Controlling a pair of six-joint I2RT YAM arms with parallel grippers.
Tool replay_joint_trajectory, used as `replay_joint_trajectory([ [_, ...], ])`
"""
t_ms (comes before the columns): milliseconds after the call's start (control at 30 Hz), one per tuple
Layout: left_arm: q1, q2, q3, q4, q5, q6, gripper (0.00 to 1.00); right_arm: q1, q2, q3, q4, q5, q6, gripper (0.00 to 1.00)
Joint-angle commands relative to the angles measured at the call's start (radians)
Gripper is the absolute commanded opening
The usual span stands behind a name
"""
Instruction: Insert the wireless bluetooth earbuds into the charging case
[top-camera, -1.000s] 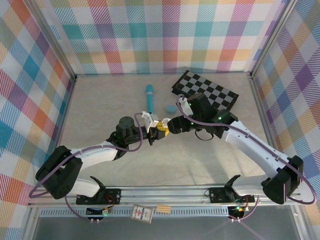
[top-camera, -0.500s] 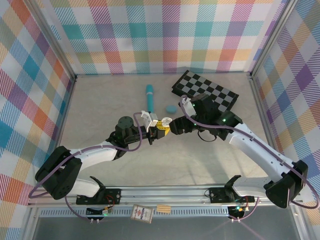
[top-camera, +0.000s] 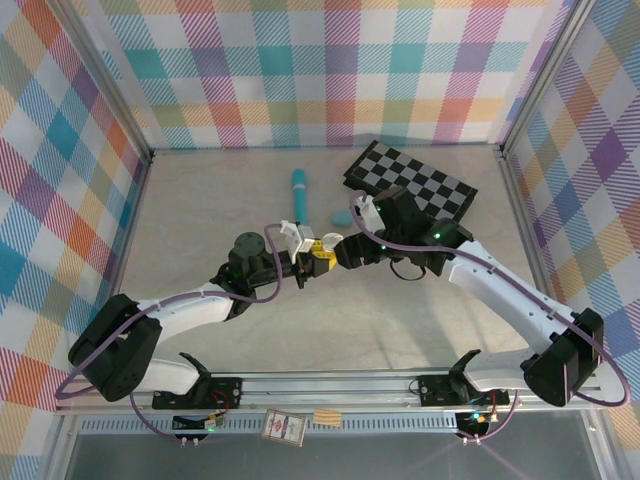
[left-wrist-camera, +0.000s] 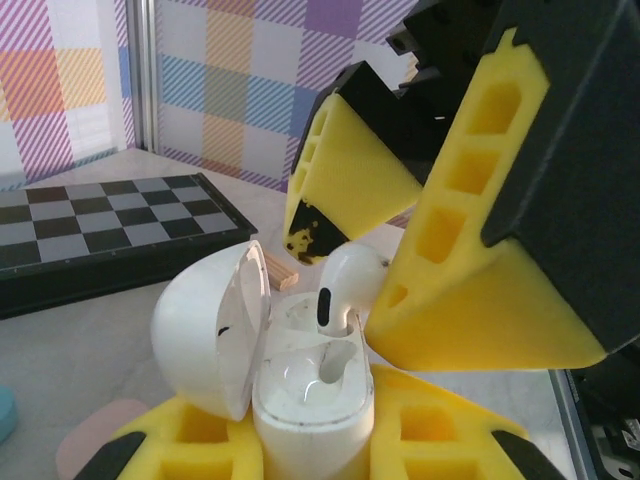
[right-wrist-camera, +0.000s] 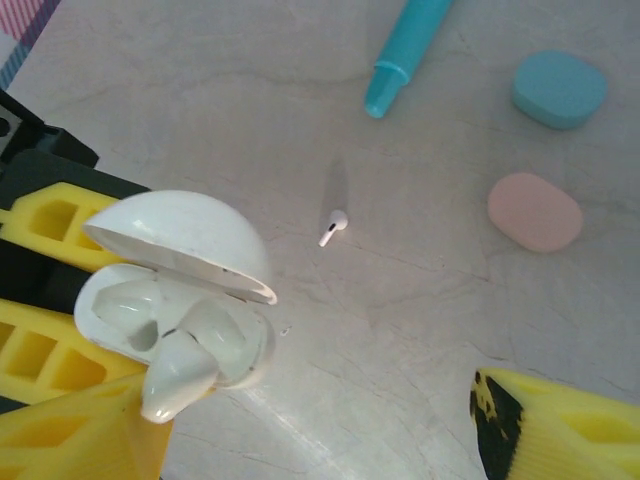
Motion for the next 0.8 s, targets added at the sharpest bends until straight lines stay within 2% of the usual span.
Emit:
replay_joint_trajectory([
  [0, 0.008, -0.033, 0.007, 0.033, 0.017, -0.006, 0.00, -0.015, -0.026, 0.003, -0.023, 0.047, 0.017, 0.77],
  [267, 0.012, -0.049, -0.007, 0.041, 0.021, -0.005, 0.00, -0.031, -0.035, 0.005, -0.017, 0.045, 0.031, 0.76],
  [467, 0.029, -0.067, -0.035, 0.050, -0.012, -0.005, 0.00, -0.033, -0.124, -0.086, 0.136, -0.121, 0.011, 0.76],
  [600, 0.075, -0.106, -0.075, 0.059, -0.045, -0.005, 0.00, -0.071, -0.166, -0.166, 0.242, -0.099, 0.122, 0.74],
  [767, 0.134, -0.205, -0.136, 0.033, -0.085, 0.003, 0.00, -0.114, -0.017, -0.148, 0.206, -0.083, 0.261, 0.70],
])
